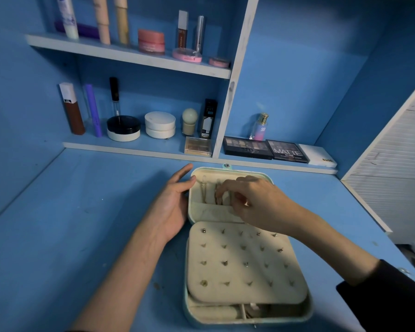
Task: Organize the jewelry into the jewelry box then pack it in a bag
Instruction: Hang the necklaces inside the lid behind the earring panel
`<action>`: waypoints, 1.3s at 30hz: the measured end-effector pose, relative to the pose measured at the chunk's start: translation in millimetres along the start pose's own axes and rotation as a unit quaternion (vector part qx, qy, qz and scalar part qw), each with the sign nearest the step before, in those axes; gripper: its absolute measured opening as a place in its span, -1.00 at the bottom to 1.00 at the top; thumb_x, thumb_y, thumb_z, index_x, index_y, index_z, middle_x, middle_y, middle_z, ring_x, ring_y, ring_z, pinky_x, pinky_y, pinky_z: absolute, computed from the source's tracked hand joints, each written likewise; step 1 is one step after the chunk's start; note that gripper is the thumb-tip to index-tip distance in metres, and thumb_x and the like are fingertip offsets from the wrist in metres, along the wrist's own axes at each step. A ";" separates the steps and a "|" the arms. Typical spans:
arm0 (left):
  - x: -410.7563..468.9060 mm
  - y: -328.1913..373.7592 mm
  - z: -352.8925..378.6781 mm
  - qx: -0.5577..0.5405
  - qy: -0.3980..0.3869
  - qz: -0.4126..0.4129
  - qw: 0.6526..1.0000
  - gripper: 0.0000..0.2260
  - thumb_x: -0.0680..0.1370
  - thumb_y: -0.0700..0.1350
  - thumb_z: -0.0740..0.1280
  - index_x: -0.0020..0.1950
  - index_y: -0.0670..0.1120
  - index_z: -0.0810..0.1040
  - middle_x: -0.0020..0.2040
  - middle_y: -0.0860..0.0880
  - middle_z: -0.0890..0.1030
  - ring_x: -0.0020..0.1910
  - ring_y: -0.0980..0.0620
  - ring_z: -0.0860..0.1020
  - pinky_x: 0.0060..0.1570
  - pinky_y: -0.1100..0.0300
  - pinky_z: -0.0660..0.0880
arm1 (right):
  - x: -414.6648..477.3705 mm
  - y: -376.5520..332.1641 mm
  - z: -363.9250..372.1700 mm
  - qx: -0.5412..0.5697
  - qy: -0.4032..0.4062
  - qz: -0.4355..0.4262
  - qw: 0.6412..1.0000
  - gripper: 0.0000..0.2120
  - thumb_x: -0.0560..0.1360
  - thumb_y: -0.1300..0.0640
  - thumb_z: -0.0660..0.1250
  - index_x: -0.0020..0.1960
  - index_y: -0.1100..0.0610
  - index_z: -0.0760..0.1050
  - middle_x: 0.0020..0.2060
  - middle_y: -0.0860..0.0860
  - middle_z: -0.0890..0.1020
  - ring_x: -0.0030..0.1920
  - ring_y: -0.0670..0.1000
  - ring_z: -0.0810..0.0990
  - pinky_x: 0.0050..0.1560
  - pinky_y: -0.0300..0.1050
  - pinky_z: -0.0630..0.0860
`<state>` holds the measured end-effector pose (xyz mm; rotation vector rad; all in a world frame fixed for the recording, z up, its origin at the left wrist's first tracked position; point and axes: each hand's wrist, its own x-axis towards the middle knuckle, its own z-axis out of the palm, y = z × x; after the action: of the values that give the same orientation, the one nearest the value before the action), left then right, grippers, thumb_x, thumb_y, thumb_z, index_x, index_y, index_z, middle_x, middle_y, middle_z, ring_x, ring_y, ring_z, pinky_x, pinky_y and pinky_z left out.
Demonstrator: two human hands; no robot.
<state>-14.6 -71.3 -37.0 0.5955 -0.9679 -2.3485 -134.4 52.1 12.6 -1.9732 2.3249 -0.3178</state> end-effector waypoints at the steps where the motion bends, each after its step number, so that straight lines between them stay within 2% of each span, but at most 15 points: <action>1: -0.1 0.2 0.5 0.000 0.000 -0.001 1.000 -0.62 0.58 -0.29 0.18 0.37 -0.03 0.42 -0.10 -0.08 0.62 -0.13 -0.01 0.57 -0.20 0.10 0.50 | -0.1 0.9 0.1 0.008 0.005 0.007 1.000 -0.70 0.48 0.26 0.18 0.09 -0.03 0.52 -0.19 -0.06 0.53 -0.18 -0.08 0.39 -0.25 -0.29 0.29; 5: -1.0 0.1 0.1 0.001 0.001 -0.001 1.000 -0.62 0.58 -0.29 0.18 0.37 -0.02 0.41 -0.10 -0.08 0.62 -0.12 -0.01 0.57 -0.21 0.09 0.49 | -0.3 3.5 0.5 0.017 0.021 0.001 1.000 -0.65 0.47 0.26 0.18 0.12 -0.07 0.53 -0.19 -0.06 0.51 -0.14 -0.07 0.40 -0.13 -0.16 0.38; 8: -0.4 0.2 -0.4 0.003 0.000 -0.003 1.000 -0.62 0.58 -0.28 0.18 0.37 -0.02 0.42 -0.13 -0.05 0.64 -0.14 -0.01 0.58 -0.24 0.10 0.52 | -1.6 1.7 1.9 -0.001 -0.002 -0.014 1.000 -0.60 0.48 0.25 0.16 0.18 -0.11 0.53 -0.15 -0.13 0.47 -0.10 -0.12 0.35 -0.07 -0.19 0.38; 11: -0.5 0.1 -0.3 0.008 -0.002 -0.002 1.000 -0.62 0.59 -0.28 0.18 0.37 -0.01 0.41 -0.12 -0.06 0.64 -0.14 0.00 0.59 -0.24 0.11 0.53 | -1.8 1.3 3.0 -0.003 -0.007 -0.016 1.000 -0.62 0.48 0.25 0.16 0.17 -0.10 0.52 -0.11 -0.09 0.52 -0.09 -0.11 0.37 -0.09 -0.21 0.35; 14: -0.4 0.0 -0.9 0.008 -0.001 -0.001 1.000 -0.62 0.58 -0.28 0.19 0.38 -0.02 0.41 -0.08 -0.09 0.62 -0.09 -0.03 0.56 -0.15 0.08 0.51 | -2.1 1.7 3.0 0.023 0.020 -0.002 1.000 -0.65 0.47 0.27 0.17 0.14 -0.04 0.52 -0.23 -0.10 0.49 -0.16 -0.11 0.37 -0.18 -0.20 0.30; 16: 0.0 -0.1 -1.2 0.007 0.001 -0.001 1.000 -0.62 0.58 -0.28 0.19 0.37 -0.01 0.41 -0.10 -0.09 0.62 -0.09 -0.03 0.55 -0.13 0.08 0.50 | -1.4 1.0 2.9 0.029 0.028 0.006 0.999 -0.66 0.47 0.28 0.17 0.14 0.00 0.52 -0.31 -0.19 0.41 -0.19 -0.11 0.35 -0.22 -0.26 0.26; 18: 0.4 -0.1 -1.4 0.007 0.000 -0.002 1.000 -0.62 0.58 -0.27 0.19 0.37 -0.01 0.41 -0.11 -0.08 0.62 -0.10 -0.03 0.55 -0.14 0.08 0.50 | 0.1 -1.2 2.8 0.028 0.025 0.009 0.999 -0.66 0.48 0.27 0.16 0.15 0.02 0.54 -0.32 -0.25 0.37 -0.18 -0.12 0.33 -0.18 -0.28 0.26; 21: 0.6 -0.6 -1.8 0.008 0.001 0.000 1.000 -0.62 0.58 -0.27 0.19 0.38 -0.01 0.41 -0.12 -0.07 0.62 -0.10 -0.02 0.55 -0.14 0.08 0.50 | 1.9 -4.5 3.0 0.035 0.012 0.019 0.999 -0.68 0.48 0.25 0.15 0.13 0.05 0.56 -0.14 -0.13 0.56 -0.13 -0.12 0.37 -0.05 -0.22 0.36; 23: 0.6 -0.5 -1.6 0.007 0.001 0.001 1.000 -0.62 0.58 -0.27 0.19 0.37 -0.01 0.42 -0.11 -0.07 0.63 -0.11 -0.02 0.56 -0.16 0.09 0.50 | 2.1 -5.8 3.6 0.048 -0.002 0.024 0.999 -0.70 0.48 0.26 0.15 0.08 0.06 0.59 -0.03 -0.05 0.61 -0.09 -0.10 0.43 0.00 -0.19 0.42; 27: 0.2 -0.3 -1.1 0.001 -0.001 0.000 1.000 -0.63 0.58 -0.28 0.19 0.36 -0.01 0.42 -0.10 -0.08 0.63 -0.11 -0.01 0.57 -0.17 0.09 0.50 | 1.7 -6.5 1.0 0.061 -0.019 0.018 0.998 -0.71 0.48 0.28 0.16 0.03 0.06 0.60 -0.09 -0.10 0.60 -0.10 -0.11 0.47 -0.03 -0.24 0.42; 29: 0.2 -0.3 -1.1 0.001 -0.002 0.001 1.000 -0.63 0.58 -0.27 0.19 0.37 -0.01 0.42 -0.09 -0.07 0.63 -0.09 -0.02 0.56 -0.15 0.09 0.50 | 0.5 -4.9 -2.3 0.087 0.007 0.025 0.996 -0.72 0.47 0.29 0.18 -0.01 0.03 0.59 -0.23 -0.19 0.55 -0.23 -0.21 0.45 -0.18 -0.39 0.35; 32: 0.3 -0.5 -0.2 -0.002 0.000 0.004 1.000 -0.63 0.59 -0.27 0.19 0.37 -0.02 0.42 -0.08 -0.07 0.63 -0.08 -0.01 0.56 -0.13 0.10 0.50 | 0.1 4.1 -6.7 0.126 0.074 0.058 0.988 -0.77 0.46 0.29 0.22 -0.08 -0.02 0.52 -0.42 -0.18 0.45 -0.38 -0.19 0.43 -0.33 -0.36 0.31; 36: 0.1 -0.5 1.2 -0.002 -0.004 0.007 1.000 -0.62 0.59 -0.29 0.18 0.38 -0.04 0.41 -0.08 -0.07 0.63 -0.06 -0.01 0.56 -0.08 0.11 0.50 | 3.2 23.7 -7.4 0.105 0.172 0.090 0.975 -0.81 0.47 0.26 0.27 -0.07 -0.03 0.48 -0.30 -0.11 0.45 -0.22 -0.13 0.37 -0.28 -0.29 0.24; 38: 0.0 -0.5 0.7 -0.003 -0.003 0.006 1.000 -0.62 0.58 -0.29 0.18 0.38 -0.04 0.41 -0.04 -0.10 0.61 0.00 -0.04 0.54 -0.03 0.08 0.48 | 3.5 31.7 -4.7 0.087 0.203 0.114 0.969 -0.82 0.47 0.26 0.30 0.00 0.02 0.51 -0.18 -0.06 0.45 -0.08 -0.03 0.34 -0.19 -0.20 0.20; 39: -0.1 -0.3 0.3 -0.001 -0.003 0.005 1.000 -0.62 0.58 -0.29 0.18 0.38 -0.04 0.41 -0.01 -0.11 0.59 0.04 -0.06 0.52 -0.01 0.08 0.47 | 2.8 35.1 -3.0 0.078 0.215 0.124 0.965 -0.80 0.47 0.25 0.31 0.05 0.05 0.52 -0.11 -0.05 0.44 -0.01 -0.01 0.32 -0.12 -0.22 0.18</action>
<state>-14.8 -70.9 -37.0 0.5814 -0.9691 -2.3443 -169.4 55.0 8.5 -1.6423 2.6590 -0.9594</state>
